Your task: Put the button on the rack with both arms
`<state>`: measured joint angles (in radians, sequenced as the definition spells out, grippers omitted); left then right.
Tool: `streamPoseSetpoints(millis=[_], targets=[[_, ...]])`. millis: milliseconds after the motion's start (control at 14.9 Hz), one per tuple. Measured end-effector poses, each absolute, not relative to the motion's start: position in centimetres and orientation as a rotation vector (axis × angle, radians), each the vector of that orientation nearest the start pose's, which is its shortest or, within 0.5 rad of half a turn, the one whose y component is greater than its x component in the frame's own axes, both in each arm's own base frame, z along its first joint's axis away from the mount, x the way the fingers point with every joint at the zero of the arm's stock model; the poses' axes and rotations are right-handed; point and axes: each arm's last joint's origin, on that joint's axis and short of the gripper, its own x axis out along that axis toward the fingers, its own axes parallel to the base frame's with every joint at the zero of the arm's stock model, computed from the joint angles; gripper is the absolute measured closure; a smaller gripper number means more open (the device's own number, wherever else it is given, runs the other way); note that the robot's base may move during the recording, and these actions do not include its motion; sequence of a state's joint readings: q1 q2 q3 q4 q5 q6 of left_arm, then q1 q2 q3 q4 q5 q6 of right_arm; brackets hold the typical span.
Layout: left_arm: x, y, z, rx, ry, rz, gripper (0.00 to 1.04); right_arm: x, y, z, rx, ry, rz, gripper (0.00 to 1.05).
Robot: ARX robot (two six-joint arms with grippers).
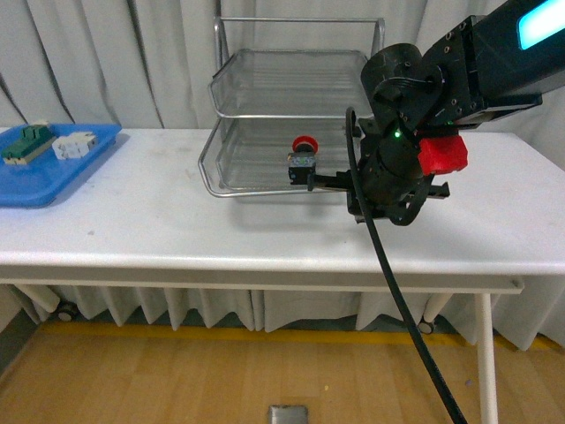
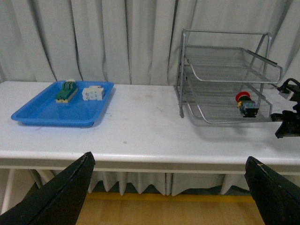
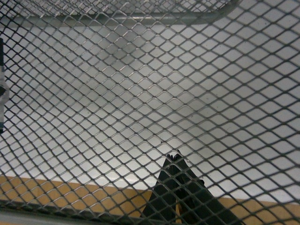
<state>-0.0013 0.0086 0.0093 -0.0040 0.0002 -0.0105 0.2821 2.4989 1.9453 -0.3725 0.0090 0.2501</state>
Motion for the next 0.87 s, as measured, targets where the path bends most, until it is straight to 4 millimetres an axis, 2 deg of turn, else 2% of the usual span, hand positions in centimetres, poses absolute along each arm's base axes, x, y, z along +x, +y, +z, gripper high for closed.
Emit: streamPoseSetpoints(millis=[134,201,335,402,603,737,871], targets=[[9.8,0.0,16.6,-0.010,0.004,-0.001,0.07,51.3,14.7,11.0,0.102,0.906,0.146,1.03],[9.8,0.0,16.6,-0.010,0.003,-0.001,0.07,53.0,14.4,13.3,0.112,0.760,0.142,1.03],[9.8,0.0,16.6,-0.010,0.002,-0.001,0.07,54.2,13.0,16.8,0.118,0.680,0.097,1.03],[9.8,0.0,16.6,-0.010,0.003,-0.001,0.07,54.3,12.7,17.0,0.119,0.685,0.085,1.03],[9.8,0.0,16.6,-0.010,0.003,-0.001,0.07,54.2,12.2,16.1,0.135,0.703,0.083,1.03],[9.8,0.0,16.6,-0.010,0.003,-0.001,0.07,53.2,12.4,15.5,0.144,0.727,0.104,1.03],[9.8,0.0,16.6,-0.010,0.003,-0.001,0.07,51.3,12.5,16.0,0.179,0.731,0.140,1.03]])
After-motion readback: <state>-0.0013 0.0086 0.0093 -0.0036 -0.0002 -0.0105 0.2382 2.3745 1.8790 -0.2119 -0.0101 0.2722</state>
